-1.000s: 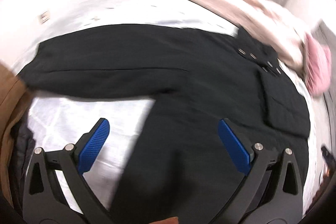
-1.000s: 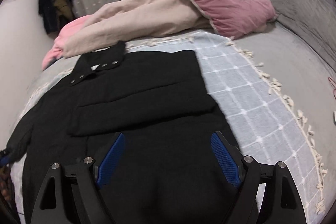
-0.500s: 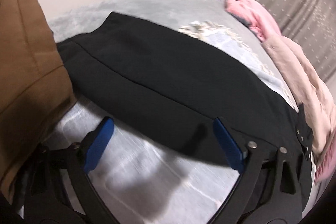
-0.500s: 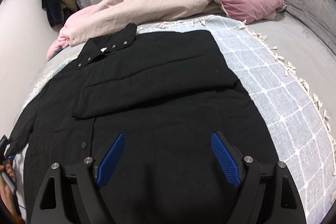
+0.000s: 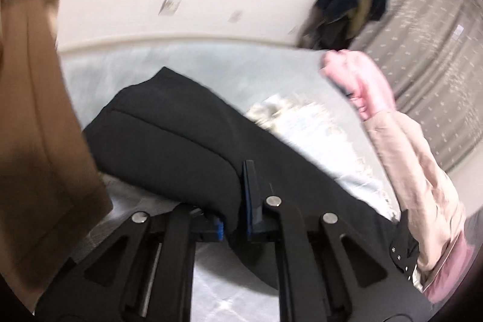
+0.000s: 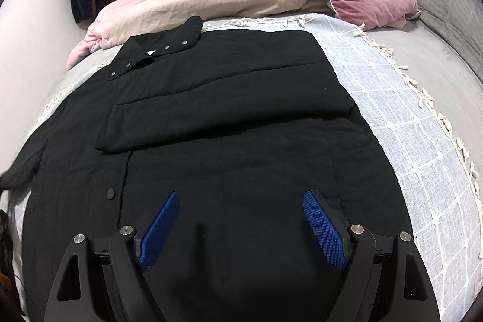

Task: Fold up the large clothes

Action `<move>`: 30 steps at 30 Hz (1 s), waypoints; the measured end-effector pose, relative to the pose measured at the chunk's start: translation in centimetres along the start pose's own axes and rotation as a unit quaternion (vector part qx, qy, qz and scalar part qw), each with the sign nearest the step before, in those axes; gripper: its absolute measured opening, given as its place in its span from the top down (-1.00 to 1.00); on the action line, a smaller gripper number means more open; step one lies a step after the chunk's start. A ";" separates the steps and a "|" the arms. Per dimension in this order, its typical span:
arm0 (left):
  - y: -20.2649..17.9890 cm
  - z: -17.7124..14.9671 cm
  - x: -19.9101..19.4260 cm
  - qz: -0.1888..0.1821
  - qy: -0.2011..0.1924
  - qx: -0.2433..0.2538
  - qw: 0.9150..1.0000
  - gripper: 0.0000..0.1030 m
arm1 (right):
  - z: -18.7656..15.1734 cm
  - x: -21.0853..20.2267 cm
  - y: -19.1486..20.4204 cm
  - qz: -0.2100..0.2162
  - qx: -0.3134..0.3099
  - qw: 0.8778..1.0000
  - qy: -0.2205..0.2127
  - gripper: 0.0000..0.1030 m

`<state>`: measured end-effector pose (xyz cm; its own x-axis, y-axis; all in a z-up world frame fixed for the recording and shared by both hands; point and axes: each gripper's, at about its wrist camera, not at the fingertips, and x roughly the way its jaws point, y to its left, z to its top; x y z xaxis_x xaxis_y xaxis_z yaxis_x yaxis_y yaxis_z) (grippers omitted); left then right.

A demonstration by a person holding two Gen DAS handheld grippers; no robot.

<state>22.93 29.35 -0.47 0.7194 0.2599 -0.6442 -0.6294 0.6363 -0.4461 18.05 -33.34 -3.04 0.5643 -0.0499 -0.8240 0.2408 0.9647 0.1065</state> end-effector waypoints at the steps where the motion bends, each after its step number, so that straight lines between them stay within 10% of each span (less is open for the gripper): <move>1: -1.0 0.2 -0.9 -0.012 -0.011 0.011 1.000 0.81 | 0.0 0.0 0.0 0.002 0.001 1.000 0.001 -0.66; 10: -13.0 -2.1 -8.1 -0.149 -0.053 0.129 0.979 0.81 | -0.1 0.0 0.3 0.005 0.000 1.000 -0.001 -0.66; 16: -20.4 -8.4 -8.9 -0.237 0.003 0.210 0.949 0.81 | -0.1 0.3 0.3 0.015 0.000 1.000 0.001 -0.66; 26: -27.0 -20.8 -6.1 -0.262 0.102 0.318 0.905 0.80 | -0.1 0.8 0.2 0.017 -0.001 1.000 0.003 -0.66; 28: -27.3 -23.4 -5.0 -0.268 0.137 0.347 0.888 0.69 | -0.2 0.8 0.2 0.018 -0.004 1.000 0.003 -0.66; 30: -27.2 -26.2 -4.0 -0.282 0.197 0.390 0.854 0.46 | -0.2 0.8 0.2 0.020 -0.006 1.000 0.001 -0.66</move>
<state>29.41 -8.04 -2.03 0.5912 -0.4149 -0.6917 0.2833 0.9097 -0.3035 18.40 -33.16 -3.82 0.5720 -0.0114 -0.8202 0.2096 0.9687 0.1328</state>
